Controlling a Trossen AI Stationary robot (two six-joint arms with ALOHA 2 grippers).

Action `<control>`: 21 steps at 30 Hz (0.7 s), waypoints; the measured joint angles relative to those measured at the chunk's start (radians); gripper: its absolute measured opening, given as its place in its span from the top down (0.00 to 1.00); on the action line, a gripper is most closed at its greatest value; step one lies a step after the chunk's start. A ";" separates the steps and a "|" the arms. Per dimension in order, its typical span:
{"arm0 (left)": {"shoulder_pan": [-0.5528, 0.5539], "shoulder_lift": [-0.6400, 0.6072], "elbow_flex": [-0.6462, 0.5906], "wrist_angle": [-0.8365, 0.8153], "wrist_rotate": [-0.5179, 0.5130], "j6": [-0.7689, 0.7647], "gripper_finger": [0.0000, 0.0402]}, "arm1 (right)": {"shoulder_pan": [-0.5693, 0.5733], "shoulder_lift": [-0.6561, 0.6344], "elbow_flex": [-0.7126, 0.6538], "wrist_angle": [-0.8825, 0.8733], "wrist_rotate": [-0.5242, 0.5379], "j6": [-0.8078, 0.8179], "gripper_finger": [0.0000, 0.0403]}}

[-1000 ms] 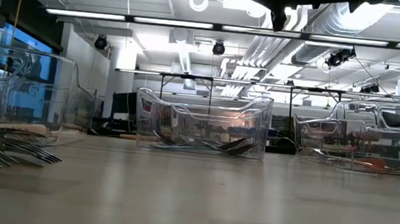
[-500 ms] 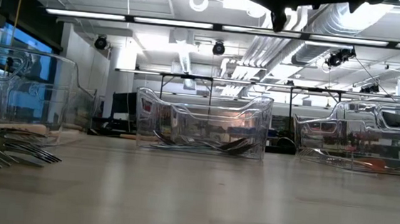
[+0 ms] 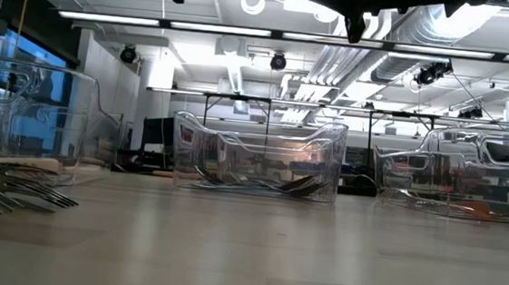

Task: Sort silverware by color (type)
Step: Put the light orange fork into the bottom left transparent bin

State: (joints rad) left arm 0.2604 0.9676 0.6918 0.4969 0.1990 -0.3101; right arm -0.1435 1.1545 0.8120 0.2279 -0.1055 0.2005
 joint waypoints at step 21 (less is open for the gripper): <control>-0.118 0.006 0.346 -0.824 0.028 0.196 0.53 | 0.000 0.000 0.000 -0.013 0.000 -0.003 1.00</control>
State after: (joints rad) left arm 0.1424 0.9741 1.0377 -0.3273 0.2272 -0.1137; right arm -0.1436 1.1545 0.8124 0.2149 -0.1055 0.1978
